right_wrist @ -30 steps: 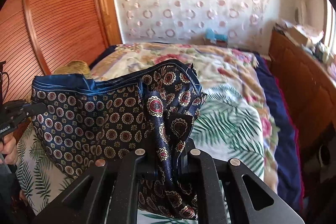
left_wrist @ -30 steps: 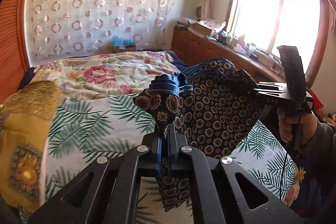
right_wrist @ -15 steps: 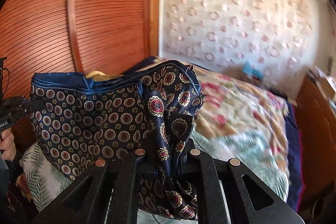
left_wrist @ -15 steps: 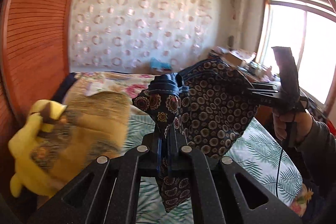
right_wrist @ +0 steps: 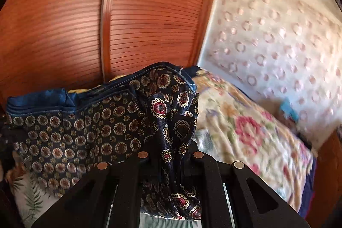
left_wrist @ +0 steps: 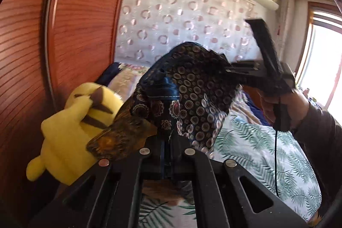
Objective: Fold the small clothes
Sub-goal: 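Lift the folded shirt with the left gripper toward the yellow plush toy, then lower the folded shirt onto the pile and open the left gripper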
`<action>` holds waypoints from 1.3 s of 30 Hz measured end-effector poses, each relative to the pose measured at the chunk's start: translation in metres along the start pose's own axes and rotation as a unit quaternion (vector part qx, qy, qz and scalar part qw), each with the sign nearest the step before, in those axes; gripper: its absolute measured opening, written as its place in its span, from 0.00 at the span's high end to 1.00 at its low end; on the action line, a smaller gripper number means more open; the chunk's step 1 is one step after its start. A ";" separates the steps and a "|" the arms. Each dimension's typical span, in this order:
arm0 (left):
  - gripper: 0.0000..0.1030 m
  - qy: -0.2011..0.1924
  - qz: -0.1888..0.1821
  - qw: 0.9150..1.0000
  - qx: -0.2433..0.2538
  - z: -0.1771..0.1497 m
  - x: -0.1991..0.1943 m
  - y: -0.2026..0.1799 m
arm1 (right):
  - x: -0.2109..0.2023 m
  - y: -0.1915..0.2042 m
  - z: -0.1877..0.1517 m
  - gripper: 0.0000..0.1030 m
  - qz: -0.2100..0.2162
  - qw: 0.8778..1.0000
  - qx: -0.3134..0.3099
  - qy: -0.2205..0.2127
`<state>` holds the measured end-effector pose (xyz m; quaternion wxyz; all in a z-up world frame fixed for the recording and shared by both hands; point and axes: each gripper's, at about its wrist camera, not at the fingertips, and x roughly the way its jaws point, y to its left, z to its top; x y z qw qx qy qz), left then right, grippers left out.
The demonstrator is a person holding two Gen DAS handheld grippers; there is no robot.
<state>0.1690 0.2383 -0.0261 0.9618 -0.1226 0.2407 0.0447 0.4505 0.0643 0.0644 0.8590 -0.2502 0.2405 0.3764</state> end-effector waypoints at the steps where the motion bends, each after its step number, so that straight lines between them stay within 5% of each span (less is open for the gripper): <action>1: 0.96 0.006 0.006 1.000 -0.006 -0.004 0.005 0.007 | 0.009 0.002 0.004 0.90 0.000 1.000 -0.010 0.004; 12: 0.96 0.023 0.025 0.999 -0.019 -0.020 0.020 0.029 | 0.094 -0.007 0.014 0.88 0.002 1.000 0.004 0.026; 14: 0.95 0.014 0.026 0.999 -0.019 -0.020 0.015 0.030 | 0.098 -0.001 0.023 0.72 -0.002 0.999 0.024 0.026; 17: 0.75 -0.003 0.039 0.999 0.001 -0.015 0.006 0.022 | 0.098 -0.010 0.031 0.49 -0.017 0.998 0.053 0.003; 19: 0.45 -0.023 0.041 0.999 0.012 -0.013 -0.001 0.018 | 0.092 -0.017 0.033 0.47 -0.036 0.997 0.068 -0.022; 22: 0.24 -0.040 0.044 0.998 0.020 -0.009 -0.007 0.014 | 0.076 -0.027 0.032 0.44 -0.039 0.995 0.080 -0.048; 26: 0.23 -0.028 0.053 0.998 0.032 -0.009 0.005 0.013 | 0.065 -0.026 0.014 0.44 0.017 0.996 0.081 -0.043; 29: 0.23 0.010 0.071 0.997 0.031 -0.018 0.025 0.016 | 0.085 -0.026 -0.001 0.44 0.047 0.995 0.083 0.004; 34: 0.22 0.034 0.066 0.997 0.024 -0.032 0.032 0.020 | 0.127 -0.017 -0.029 0.44 0.036 0.994 0.084 0.051; 39: 0.12 0.023 0.066 0.997 0.034 -0.032 0.020 0.011 | 0.140 -0.011 -0.033 0.44 0.027 0.992 0.125 0.023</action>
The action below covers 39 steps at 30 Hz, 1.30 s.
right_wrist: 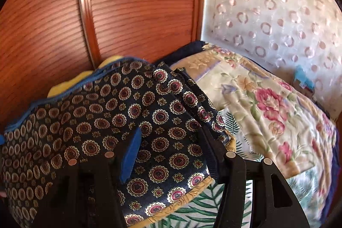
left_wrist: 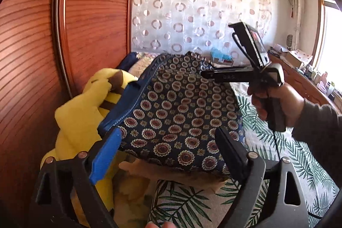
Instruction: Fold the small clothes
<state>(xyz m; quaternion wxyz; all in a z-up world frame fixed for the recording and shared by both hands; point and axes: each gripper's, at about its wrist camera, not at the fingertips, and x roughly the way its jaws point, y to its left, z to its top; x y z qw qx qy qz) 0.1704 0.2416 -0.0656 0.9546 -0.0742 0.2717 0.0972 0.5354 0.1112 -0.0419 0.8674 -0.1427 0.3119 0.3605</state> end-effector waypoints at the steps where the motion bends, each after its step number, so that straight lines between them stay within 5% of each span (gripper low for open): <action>1: 0.10 -0.005 -0.001 1.000 0.002 0.001 -0.005 -0.002 | -0.004 0.001 -0.001 0.44 0.001 1.000 0.009 -0.005; 14: 0.05 -0.023 -0.020 0.998 0.049 0.004 -0.049 -0.052 | -0.136 0.026 -0.075 0.44 0.017 0.998 0.023 -0.060; 30: 0.04 -0.017 -0.090 0.991 0.101 -0.021 -0.094 -0.131 | -0.326 0.045 -0.195 0.37 -0.054 0.993 0.074 -0.080; 39: 0.04 -0.010 -0.100 0.987 0.124 -0.040 -0.112 -0.181 | -0.426 0.063 -0.261 0.33 -0.111 0.981 0.121 -0.101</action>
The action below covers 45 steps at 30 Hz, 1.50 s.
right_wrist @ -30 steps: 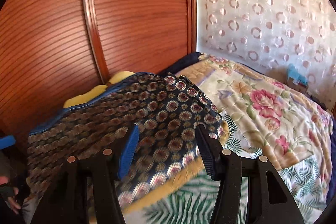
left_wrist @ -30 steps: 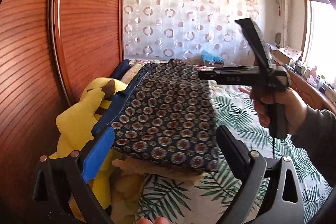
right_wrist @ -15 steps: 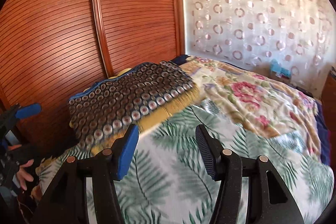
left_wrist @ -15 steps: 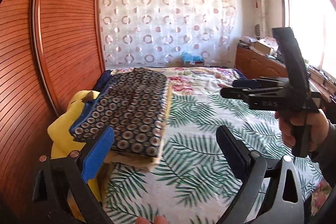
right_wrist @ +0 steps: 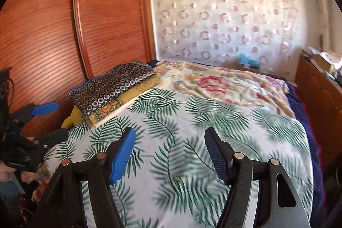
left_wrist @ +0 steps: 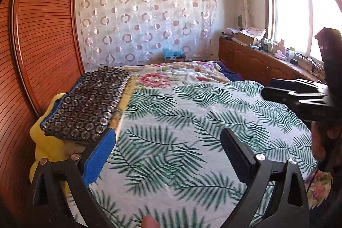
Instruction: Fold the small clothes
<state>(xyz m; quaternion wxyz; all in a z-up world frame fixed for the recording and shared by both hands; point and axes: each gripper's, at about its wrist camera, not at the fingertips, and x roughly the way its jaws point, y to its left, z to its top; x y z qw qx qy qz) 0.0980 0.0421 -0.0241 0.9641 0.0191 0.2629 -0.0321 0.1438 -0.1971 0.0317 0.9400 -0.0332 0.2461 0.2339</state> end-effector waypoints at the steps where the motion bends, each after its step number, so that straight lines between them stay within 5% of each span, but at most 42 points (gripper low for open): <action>1: 0.04 0.002 -0.007 1.000 -0.001 0.000 -0.001 -0.007 | -0.011 0.000 -0.004 0.33 -0.004 1.000 0.003 -0.003; 10: 0.04 0.001 -0.048 0.999 -0.014 0.003 -0.016 -0.040 | -0.079 0.007 -0.020 0.28 -0.052 0.998 0.029 -0.026; 24: 0.04 -0.058 -0.030 0.998 -0.009 0.044 -0.071 -0.058 | -0.145 0.027 -0.024 0.27 -0.108 0.989 0.056 -0.079; 45: 0.04 -0.091 0.003 0.996 -0.020 0.055 -0.096 -0.042 | -0.143 0.038 -0.041 0.19 -0.136 0.984 0.052 -0.105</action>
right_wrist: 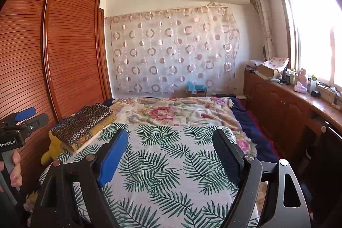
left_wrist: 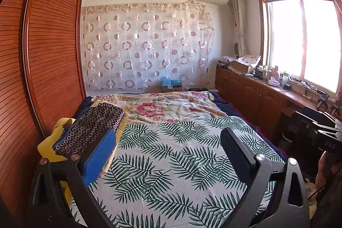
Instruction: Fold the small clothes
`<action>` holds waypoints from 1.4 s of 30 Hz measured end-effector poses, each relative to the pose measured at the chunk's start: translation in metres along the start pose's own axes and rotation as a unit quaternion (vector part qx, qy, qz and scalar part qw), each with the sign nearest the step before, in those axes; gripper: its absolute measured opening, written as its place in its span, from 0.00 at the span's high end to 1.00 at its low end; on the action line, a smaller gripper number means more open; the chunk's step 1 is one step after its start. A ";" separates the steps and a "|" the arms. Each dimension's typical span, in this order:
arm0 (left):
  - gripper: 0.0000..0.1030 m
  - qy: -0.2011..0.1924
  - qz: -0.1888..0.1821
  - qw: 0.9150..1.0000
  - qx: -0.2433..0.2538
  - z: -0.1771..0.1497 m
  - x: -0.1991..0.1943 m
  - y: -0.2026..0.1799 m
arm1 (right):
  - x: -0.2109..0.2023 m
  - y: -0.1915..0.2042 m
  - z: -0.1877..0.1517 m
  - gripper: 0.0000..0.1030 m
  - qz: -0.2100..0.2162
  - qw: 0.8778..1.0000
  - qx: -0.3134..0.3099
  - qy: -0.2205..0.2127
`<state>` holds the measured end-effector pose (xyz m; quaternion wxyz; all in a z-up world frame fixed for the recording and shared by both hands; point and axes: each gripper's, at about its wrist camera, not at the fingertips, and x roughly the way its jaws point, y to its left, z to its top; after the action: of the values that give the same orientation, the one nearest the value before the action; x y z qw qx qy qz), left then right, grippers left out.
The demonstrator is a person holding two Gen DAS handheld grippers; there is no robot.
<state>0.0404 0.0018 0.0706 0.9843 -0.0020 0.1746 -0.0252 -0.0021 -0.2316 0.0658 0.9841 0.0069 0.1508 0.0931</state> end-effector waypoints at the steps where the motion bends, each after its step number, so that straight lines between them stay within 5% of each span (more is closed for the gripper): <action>1: 0.04 0.000 -0.001 1.000 0.001 0.000 0.000 -0.001 | -0.001 -0.002 0.000 0.19 0.001 1.000 0.000 0.000; 42: 0.04 0.003 0.002 1.000 0.003 -0.008 0.004 0.002 | 0.000 -0.017 0.001 0.19 0.007 1.000 -0.004 -0.005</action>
<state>0.0416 0.0031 0.0620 0.9839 0.0009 0.1773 -0.0238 0.0012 -0.2484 0.0662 0.9842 0.0043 0.1454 0.1011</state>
